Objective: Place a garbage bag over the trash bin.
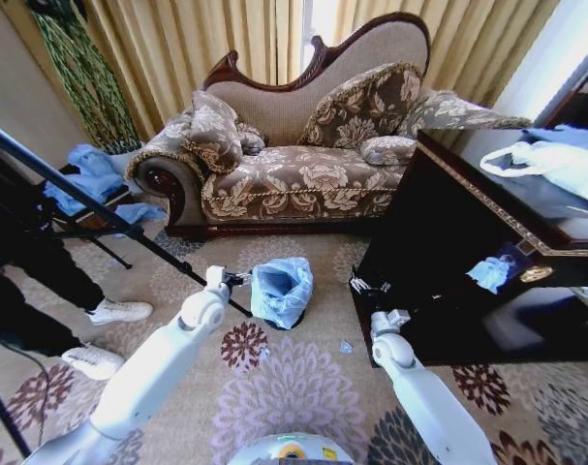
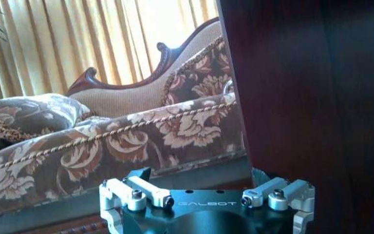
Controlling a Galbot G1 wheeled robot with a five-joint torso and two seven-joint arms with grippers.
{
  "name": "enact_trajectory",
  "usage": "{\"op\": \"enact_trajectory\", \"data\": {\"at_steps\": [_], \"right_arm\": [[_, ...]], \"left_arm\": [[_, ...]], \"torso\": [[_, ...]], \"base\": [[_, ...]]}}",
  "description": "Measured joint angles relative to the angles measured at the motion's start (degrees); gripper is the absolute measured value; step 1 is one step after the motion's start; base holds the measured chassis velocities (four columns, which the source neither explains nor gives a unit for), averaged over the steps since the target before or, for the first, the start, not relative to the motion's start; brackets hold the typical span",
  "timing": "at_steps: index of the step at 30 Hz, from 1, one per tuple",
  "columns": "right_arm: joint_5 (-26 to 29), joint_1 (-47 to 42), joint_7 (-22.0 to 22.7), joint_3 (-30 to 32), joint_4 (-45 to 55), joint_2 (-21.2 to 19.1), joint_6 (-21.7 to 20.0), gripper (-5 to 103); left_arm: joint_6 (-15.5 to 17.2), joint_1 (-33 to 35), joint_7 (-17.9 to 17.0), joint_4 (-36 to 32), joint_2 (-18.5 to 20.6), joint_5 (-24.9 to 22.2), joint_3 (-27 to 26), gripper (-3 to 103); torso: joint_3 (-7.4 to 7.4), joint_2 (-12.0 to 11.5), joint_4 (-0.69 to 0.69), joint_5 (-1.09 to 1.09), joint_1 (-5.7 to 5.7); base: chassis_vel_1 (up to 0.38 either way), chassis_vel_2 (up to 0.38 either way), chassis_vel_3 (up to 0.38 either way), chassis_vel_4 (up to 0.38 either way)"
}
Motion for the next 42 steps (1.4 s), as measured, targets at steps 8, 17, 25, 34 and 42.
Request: {"op": "enact_trajectory", "data": {"at_steps": [8,17,25,34,42], "right_arm": [[-0.45,-0.21,0.16,-1.10,0.13,-0.08,0.05,100],[-0.48,-0.75,0.37,-1.26,0.34,-0.76,0.21,100],[-0.37,-0.03,0.37,-2.16,-0.19,-0.58,-0.03,100],[-0.20,1.06,0.77,-3.00,-0.06,-1.04,-0.98,100],[-0.73,0.14,1.04,-3.13,-0.40,-1.06,-1.03,100]], "left_arm": [[-11.24,-6.03,18.84,15.52,-1.46,-0.99,1.41,98],[-11.40,-7.96,19.94,22.26,-4.26,-4.69,2.37,81],[-11.81,-8.60,24.88,23.87,-6.31,-5.65,2.53,54],[-11.22,-9.06,25.87,25.92,-7.74,-7.35,1.95,16],[-11.23,-8.54,23.19,26.15,-8.28,-11.13,0.91,0]], "torso": [[0.00,0.00,0.00,0.02,0.01],[0.00,0.00,0.00,0.02,0.01],[0.00,0.00,-0.01,0.04,0.01],[0.00,0.00,-0.01,0.04,0.00],[0.00,0.00,-0.01,0.04,0.00]], "base": [[0.000,0.000,0.000,0.000],[0.000,0.000,0.000,0.000],[0.000,0.000,0.000,0.000],[0.000,0.000,0.000,0.000],[0.000,0.000,0.000,0.000]]}}
